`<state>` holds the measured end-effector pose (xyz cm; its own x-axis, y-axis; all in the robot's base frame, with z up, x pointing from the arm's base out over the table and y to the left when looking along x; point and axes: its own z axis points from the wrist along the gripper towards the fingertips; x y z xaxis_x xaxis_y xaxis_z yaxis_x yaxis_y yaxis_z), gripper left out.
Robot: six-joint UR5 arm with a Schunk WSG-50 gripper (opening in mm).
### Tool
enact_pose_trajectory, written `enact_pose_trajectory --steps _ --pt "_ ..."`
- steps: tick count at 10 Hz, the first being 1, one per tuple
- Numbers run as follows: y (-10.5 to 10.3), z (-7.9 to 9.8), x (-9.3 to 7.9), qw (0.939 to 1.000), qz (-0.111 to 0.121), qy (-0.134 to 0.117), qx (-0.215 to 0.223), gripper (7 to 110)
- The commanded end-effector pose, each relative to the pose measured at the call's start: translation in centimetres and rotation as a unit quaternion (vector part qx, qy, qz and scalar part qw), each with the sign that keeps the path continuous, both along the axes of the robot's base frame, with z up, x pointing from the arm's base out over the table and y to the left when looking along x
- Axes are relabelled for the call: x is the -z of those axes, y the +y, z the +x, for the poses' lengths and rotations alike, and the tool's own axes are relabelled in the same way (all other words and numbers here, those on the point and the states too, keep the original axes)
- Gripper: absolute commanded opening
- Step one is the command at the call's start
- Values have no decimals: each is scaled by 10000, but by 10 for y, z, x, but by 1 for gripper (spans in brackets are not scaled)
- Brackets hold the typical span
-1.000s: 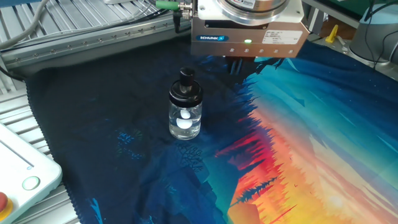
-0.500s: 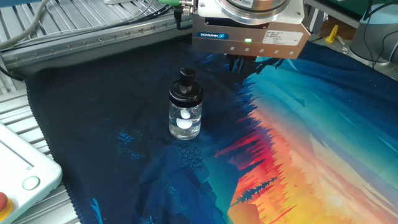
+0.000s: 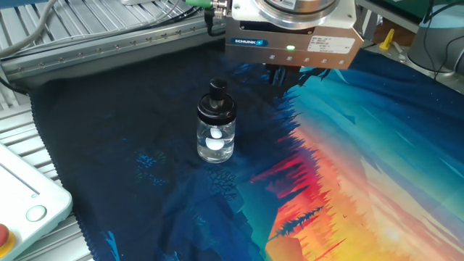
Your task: Screw the lid onto the jar
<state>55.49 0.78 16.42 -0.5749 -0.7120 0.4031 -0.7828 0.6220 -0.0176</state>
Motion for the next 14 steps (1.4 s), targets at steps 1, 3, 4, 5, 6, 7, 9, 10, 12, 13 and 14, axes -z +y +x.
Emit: enact_pose_trajectory --steps 1,3,4,5,6,7,9,10,12,13,14 --pt "-1 3 -1 10000 -23 -65 19 7" --pt "8 7 4 9996 163 -178 116 7" --pt "-2 6 0 9998 -60 -156 89 7" --pt "-4 7 0 9998 -90 -143 53 7" --pt "-1 19 1 9999 -28 -130 19 7" --pt "2 35 0 9999 -51 -136 -55 7" --pt "12 63 11 9998 4 -199 -85 7" --pt "13 71 18 9997 66 -168 -193 7" --pt "-3 82 19 9993 -182 -149 -297 7" --pt "-12 89 22 9989 -263 -141 -352 7" --pt "-15 92 25 9985 -279 -101 -450 7"
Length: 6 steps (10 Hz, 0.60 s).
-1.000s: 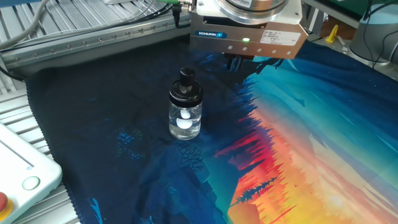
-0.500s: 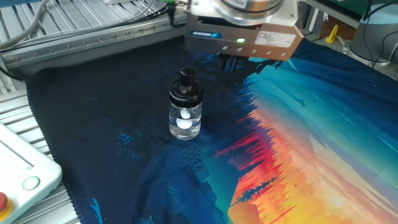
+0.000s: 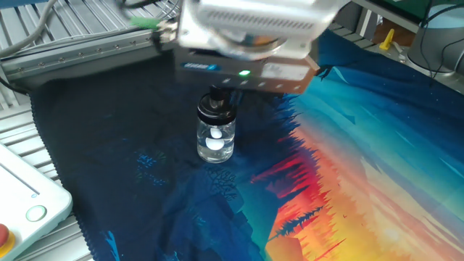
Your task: Screw the lid onto the jar
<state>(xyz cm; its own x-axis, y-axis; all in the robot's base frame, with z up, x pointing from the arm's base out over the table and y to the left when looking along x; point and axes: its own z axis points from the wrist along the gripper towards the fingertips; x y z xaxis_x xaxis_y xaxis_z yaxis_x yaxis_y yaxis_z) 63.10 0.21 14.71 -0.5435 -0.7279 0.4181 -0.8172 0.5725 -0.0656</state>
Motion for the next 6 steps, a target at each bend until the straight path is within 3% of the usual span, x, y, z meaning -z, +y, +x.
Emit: enact_pose_trajectory --steps 1,2,3,4,6 --pt "-9 12 3 9996 -215 58 -144 7" --pt "-16 11 -2 9987 -422 127 -245 7" --pt "-14 6 1 9986 -398 200 -293 7" --pt "-18 8 -1 9971 -675 -79 -333 7" --pt "-19 -3 1 9956 -846 -154 -378 7"
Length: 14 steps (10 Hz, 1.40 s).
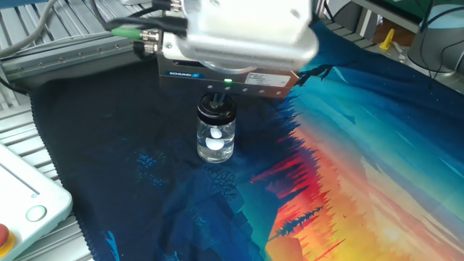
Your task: Screw the lid onto the jar
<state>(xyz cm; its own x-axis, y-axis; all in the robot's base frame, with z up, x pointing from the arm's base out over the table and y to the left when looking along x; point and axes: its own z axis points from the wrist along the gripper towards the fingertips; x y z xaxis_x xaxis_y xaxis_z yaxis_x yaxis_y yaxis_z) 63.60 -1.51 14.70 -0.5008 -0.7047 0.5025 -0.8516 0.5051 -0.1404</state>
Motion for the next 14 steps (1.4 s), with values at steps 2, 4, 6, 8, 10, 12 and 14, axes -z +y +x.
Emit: enact_pose_trajectory --steps 2,4,6,8,10,12,14 --pt "-4 2 3 9972 -225 -24 -714 66" --pt "-18 -4 -12 9917 -543 440 -1077 66" --pt "1 -5 2 9931 -52 513 -1052 66" --pt "6 -15 19 9934 102 694 -910 88" --pt "-18 -9 5 9912 -434 713 -1031 88" --pt "-31 2 -1 9883 -741 607 -1186 88" --pt "-25 -3 9 9892 -518 675 -1197 44"
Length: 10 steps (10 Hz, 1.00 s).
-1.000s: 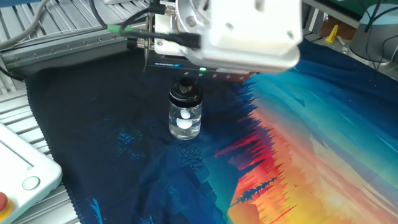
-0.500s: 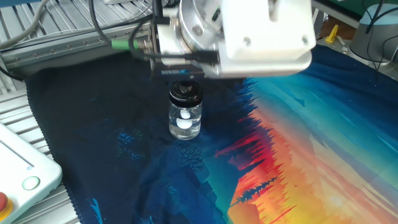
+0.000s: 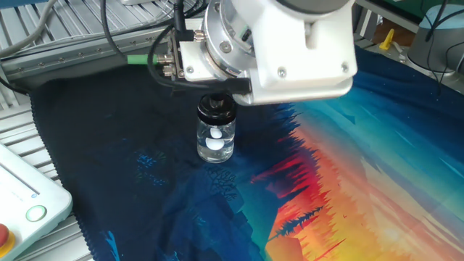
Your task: Screw the lid onto the jar
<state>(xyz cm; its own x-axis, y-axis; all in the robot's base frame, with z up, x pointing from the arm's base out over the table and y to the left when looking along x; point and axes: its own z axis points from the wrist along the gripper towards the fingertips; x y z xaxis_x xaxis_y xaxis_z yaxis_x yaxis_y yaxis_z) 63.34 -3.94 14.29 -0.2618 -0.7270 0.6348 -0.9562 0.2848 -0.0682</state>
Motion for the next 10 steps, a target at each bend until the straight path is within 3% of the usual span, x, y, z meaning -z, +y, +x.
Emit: enact_pose_trajectory --steps 1,3,4,6,10 --pt "-5 -1 6 10000 10 59 -76 44" --pt "-4 -6 15 9998 160 144 -37 44" --pt "-5 -9 12 9998 111 184 25 44" --pt "7 -18 18 9988 360 274 193 44" --pt "-4 -22 13 9989 149 406 163 44"
